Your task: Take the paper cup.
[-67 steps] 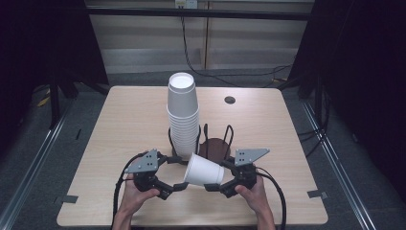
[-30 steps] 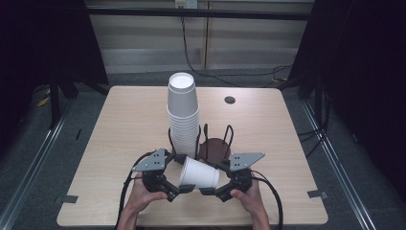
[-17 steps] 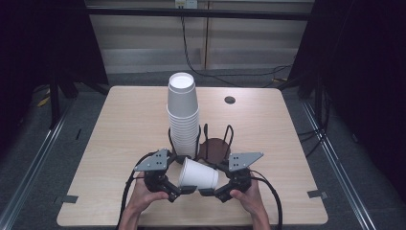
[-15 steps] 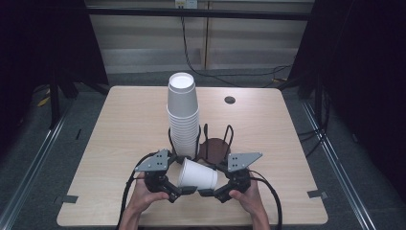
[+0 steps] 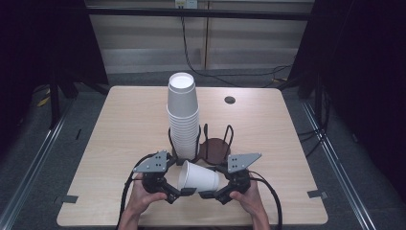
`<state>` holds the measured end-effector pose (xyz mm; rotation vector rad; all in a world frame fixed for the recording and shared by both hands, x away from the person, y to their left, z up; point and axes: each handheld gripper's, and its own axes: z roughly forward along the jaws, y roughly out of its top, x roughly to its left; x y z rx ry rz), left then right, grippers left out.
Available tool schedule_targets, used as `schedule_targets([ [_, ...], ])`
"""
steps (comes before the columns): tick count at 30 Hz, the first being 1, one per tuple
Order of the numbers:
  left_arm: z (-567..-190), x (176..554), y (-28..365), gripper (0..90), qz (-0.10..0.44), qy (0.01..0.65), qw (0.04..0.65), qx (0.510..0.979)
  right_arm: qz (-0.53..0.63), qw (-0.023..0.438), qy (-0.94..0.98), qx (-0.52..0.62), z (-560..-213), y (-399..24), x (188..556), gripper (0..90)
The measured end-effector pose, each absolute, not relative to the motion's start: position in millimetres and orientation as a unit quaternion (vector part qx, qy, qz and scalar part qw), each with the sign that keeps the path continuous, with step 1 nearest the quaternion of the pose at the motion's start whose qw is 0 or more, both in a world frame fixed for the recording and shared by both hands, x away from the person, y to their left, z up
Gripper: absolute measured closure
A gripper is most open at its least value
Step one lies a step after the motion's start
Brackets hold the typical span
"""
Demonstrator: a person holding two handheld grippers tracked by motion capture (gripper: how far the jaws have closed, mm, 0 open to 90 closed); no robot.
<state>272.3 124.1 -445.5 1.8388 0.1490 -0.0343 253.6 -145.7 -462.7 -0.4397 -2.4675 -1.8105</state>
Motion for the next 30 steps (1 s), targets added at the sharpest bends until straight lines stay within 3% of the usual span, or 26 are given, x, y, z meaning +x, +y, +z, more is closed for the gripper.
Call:
schedule_targets([
  [12,-445.6,274.2,127.7,9.4,-0.005,0.079,0.604,0.793,-0.595,0.005,-0.786,-0.168,-469.6,-148.1,250.3,12.5],
  [30,-441.2,280.4,144.7,9.4,0.014,0.113,0.594,0.796,-0.612,-0.113,-0.749,-0.226,-475.2,-171.6,235.0,12.6],
])
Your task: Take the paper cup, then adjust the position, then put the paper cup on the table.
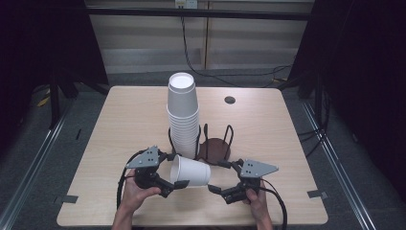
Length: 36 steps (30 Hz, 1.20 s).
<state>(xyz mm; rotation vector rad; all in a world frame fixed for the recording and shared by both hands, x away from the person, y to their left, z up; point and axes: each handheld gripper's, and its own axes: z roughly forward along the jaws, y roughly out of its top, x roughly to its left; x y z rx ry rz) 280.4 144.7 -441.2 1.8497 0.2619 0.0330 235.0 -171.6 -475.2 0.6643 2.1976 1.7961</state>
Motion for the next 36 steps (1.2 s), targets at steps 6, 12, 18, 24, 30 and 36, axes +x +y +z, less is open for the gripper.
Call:
schedule_targets([
  [6,-438.9,281.9,153.8,9.3,0.024,0.121,0.587,0.8,0.606,0.162,0.734,0.26,-484.8,-178.0,233.7,12.8],
  [12,-435.5,283.1,164.5,9.2,0.023,0.127,0.587,0.799,0.602,0.211,0.718,0.278,-489.3,-182.6,231.4,12.8],
  [18,-429.2,286.2,179.3,9.2,0.048,0.137,0.569,0.809,0.594,0.261,0.693,0.314,-496.0,-191.2,227.7,13.1],
  [24,-430.1,290.8,192.1,9.1,0.057,0.155,0.558,0.813,0.591,0.298,0.669,0.338,-502.7,-196.8,226.7,13.5],
  [30,-427.9,292.8,213.5,9.2,0.074,0.181,0.549,0.812,0.59,0.319,0.652,0.354,-508.3,-199.1,228.4,13.2],
  [36,-424.2,298.8,227.7,9.2,0.101,0.213,0.529,0.815,0.607,0.33,0.628,0.359,-510.3,-203.7,230.9,12.7],
])
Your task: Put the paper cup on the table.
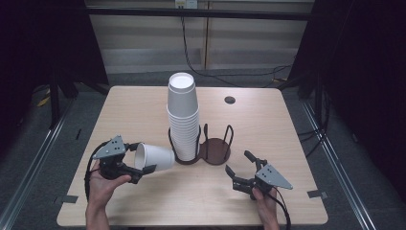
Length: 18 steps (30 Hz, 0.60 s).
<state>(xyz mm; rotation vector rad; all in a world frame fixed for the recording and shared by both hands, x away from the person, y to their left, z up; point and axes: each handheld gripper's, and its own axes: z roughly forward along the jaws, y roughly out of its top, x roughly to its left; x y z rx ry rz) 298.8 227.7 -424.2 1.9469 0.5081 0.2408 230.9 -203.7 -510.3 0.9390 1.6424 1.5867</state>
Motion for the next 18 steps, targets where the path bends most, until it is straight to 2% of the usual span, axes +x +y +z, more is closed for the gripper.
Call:
schedule_targets([
  [18,-408.0,333.9,234.4,9.4,0.126,0.259,0.456,0.842,0.617,0.334,0.617,0.358,-511.5,-205.7,228.6,12.8],
])
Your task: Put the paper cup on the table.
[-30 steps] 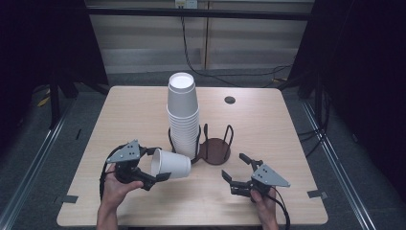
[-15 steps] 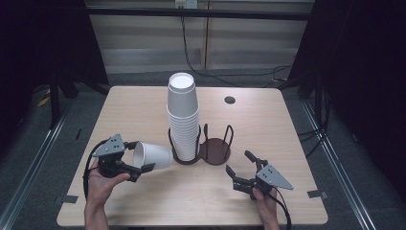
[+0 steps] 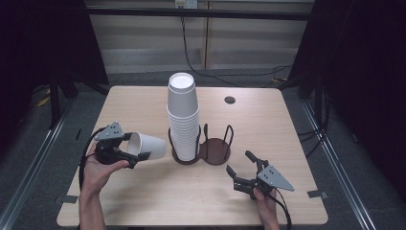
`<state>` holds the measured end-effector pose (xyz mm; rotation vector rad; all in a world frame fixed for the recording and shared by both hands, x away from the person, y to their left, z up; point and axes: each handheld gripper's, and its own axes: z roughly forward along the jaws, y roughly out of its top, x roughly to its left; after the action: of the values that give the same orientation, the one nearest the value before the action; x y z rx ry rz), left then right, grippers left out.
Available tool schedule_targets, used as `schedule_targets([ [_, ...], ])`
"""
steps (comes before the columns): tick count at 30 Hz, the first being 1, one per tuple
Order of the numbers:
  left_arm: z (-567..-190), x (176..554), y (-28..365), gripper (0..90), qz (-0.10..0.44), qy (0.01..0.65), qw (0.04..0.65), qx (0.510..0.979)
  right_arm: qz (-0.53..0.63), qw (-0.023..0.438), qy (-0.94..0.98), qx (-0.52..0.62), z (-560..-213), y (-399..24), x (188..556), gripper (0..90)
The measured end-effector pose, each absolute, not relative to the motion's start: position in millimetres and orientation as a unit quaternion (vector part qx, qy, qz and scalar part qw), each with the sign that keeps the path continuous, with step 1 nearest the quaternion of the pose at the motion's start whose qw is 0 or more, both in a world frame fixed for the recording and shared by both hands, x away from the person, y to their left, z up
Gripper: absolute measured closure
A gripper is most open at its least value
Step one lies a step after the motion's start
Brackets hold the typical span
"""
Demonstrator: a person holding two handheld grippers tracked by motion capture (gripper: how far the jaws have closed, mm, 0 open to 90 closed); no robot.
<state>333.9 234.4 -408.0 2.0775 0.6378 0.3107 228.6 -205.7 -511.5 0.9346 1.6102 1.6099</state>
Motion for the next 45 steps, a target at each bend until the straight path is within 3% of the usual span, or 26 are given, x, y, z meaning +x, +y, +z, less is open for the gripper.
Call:
schedule_targets([
  [9,-403.6,358.3,228.1,9.3,0.125,0.272,0.378,0.876,0.619,0.332,0.617,0.356,-511.6,-205.9,228.6,12.9],
  [23,-401.6,379.7,222.0,9.2,0.103,0.307,0.315,0.892,0.618,0.334,0.616,0.355,-511.6,-205.7,228.3,13.1],
  [32,-401.7,391.2,214.8,9.3,0.094,0.299,0.245,0.917,0.616,0.333,0.617,0.358,-511.5,-205.7,228.6,13.1],
  [45,-401.3,404.1,208.2,8.2,0.074,0.292,0.206,0.931,0.616,0.334,0.617,0.358,-511.5,-205.6,228.6,13.1],
])
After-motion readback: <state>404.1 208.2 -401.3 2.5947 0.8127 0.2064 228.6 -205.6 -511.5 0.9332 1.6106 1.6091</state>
